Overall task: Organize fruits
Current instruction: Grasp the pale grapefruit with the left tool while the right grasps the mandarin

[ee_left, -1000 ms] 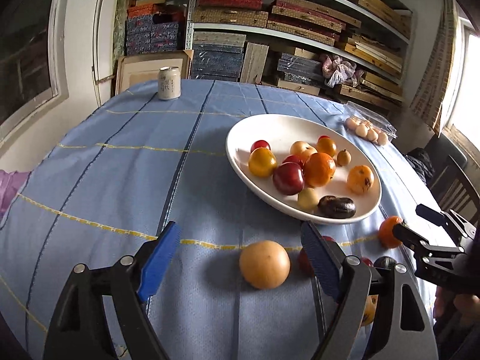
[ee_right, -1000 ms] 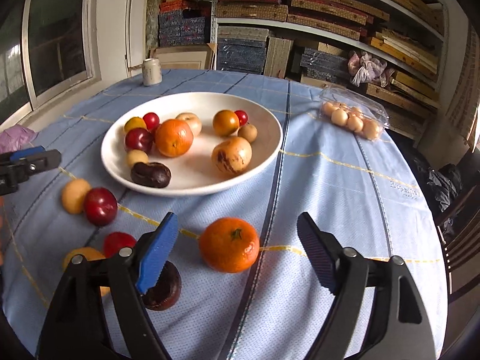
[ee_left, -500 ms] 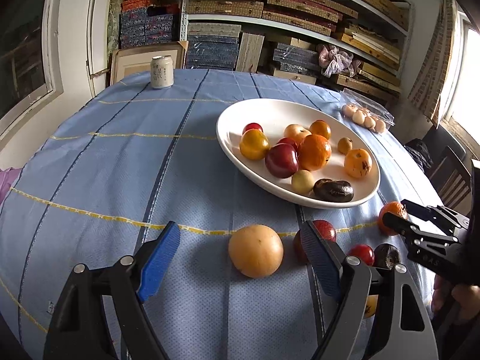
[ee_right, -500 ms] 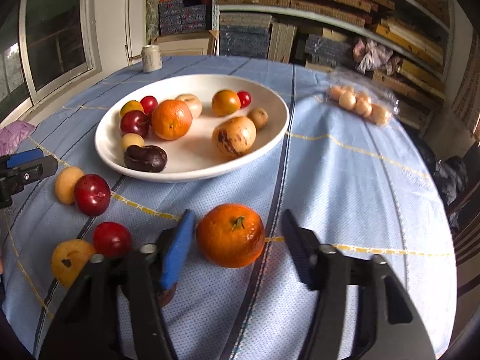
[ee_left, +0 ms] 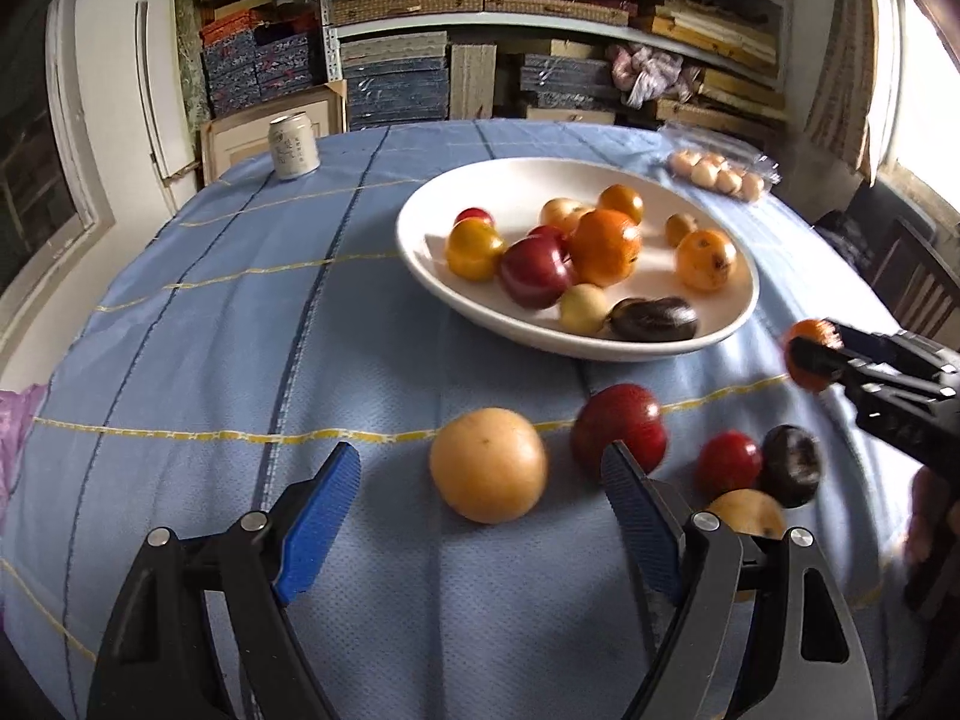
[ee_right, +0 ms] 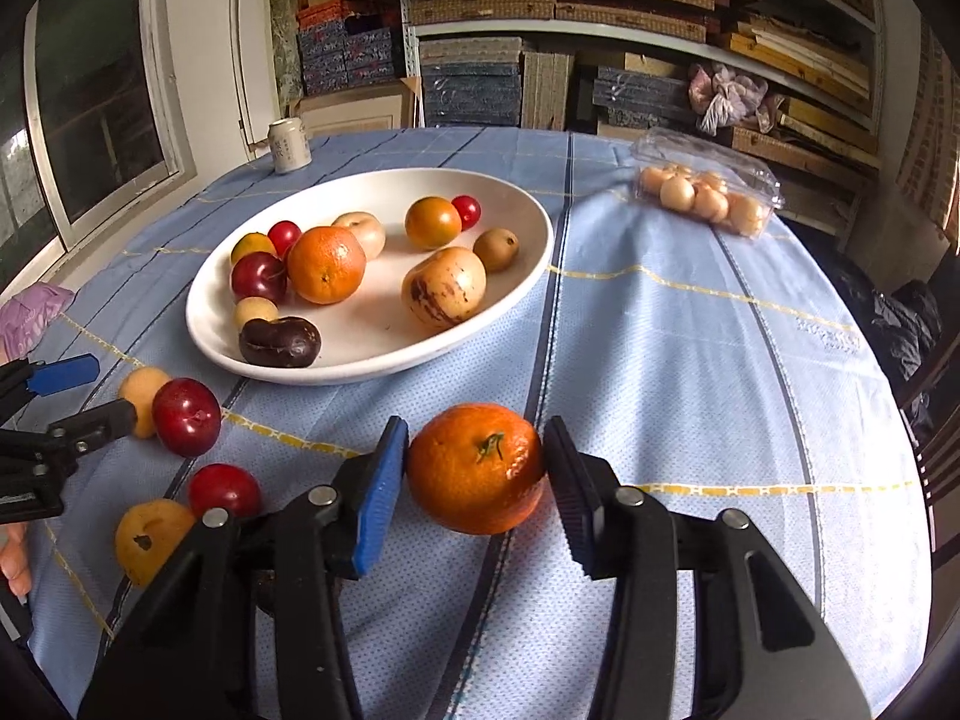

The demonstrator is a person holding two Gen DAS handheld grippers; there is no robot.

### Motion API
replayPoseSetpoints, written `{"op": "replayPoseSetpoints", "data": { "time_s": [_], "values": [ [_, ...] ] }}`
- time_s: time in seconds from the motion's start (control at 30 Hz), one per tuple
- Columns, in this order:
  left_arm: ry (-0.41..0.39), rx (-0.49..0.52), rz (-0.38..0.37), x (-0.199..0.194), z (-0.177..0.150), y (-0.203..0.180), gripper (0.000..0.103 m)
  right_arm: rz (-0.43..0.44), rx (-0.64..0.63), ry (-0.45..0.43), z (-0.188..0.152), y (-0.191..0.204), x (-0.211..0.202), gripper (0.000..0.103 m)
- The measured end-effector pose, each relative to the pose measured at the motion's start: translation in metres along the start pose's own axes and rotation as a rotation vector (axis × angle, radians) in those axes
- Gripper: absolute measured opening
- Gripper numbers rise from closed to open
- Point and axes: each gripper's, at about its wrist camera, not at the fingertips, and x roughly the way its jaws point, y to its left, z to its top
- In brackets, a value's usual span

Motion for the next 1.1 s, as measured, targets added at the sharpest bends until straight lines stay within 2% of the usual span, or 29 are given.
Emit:
{"op": "replayPoseSetpoints", "data": {
  "time_s": [0.23, 0.4, 0.43, 0.47, 0.5, 0.63, 0.9, 0.93, 1.03, 1.1],
  "values": [
    [0.029, 0.017, 0.036, 0.016, 0.002, -0.001, 0.083, 0.006, 0.014, -0.002, 0.0, -0.003, -0.001, 0.046],
    [0.014, 0.002, 0.042, 0.019, 0.003, 0.003, 0.081, 0.007, 0.008, -0.012, 0.0, -0.002, -0.002, 0.045],
    [0.014, -0.001, 0.042, 0.019, 0.003, 0.004, 0.071, 0.006, 0.006, -0.013, 0.0, -0.002, -0.002, 0.045],
    [0.018, -0.005, 0.03, 0.02, 0.003, 0.005, 0.051, 0.006, 0.005, -0.015, 0.0, -0.001, -0.002, 0.045],
    [0.033, -0.01, -0.008, 0.021, 0.003, 0.006, 0.046, 0.007, 0.005, -0.016, 0.0, -0.001, -0.002, 0.045],
    [0.022, 0.017, 0.008, 0.021, 0.0, 0.0, 0.046, 0.008, 0.006, -0.017, 0.0, -0.001, -0.002, 0.043],
    [0.017, -0.002, -0.019, 0.021, -0.001, 0.003, 0.046, 0.008, 0.004, -0.011, 0.0, 0.0, -0.001, 0.044],
    [0.016, -0.005, -0.022, 0.021, -0.001, 0.004, 0.046, 0.007, 0.004, -0.011, 0.0, 0.0, -0.002, 0.046],
    [0.015, -0.026, -0.034, 0.021, 0.0, 0.007, 0.046, -0.004, 0.017, -0.024, 0.0, -0.002, -0.004, 0.067],
    [0.011, -0.036, -0.039, 0.02, 0.0, 0.009, 0.046, -0.007, 0.021, -0.021, 0.0, -0.003, -0.004, 0.07]
  ]
}}
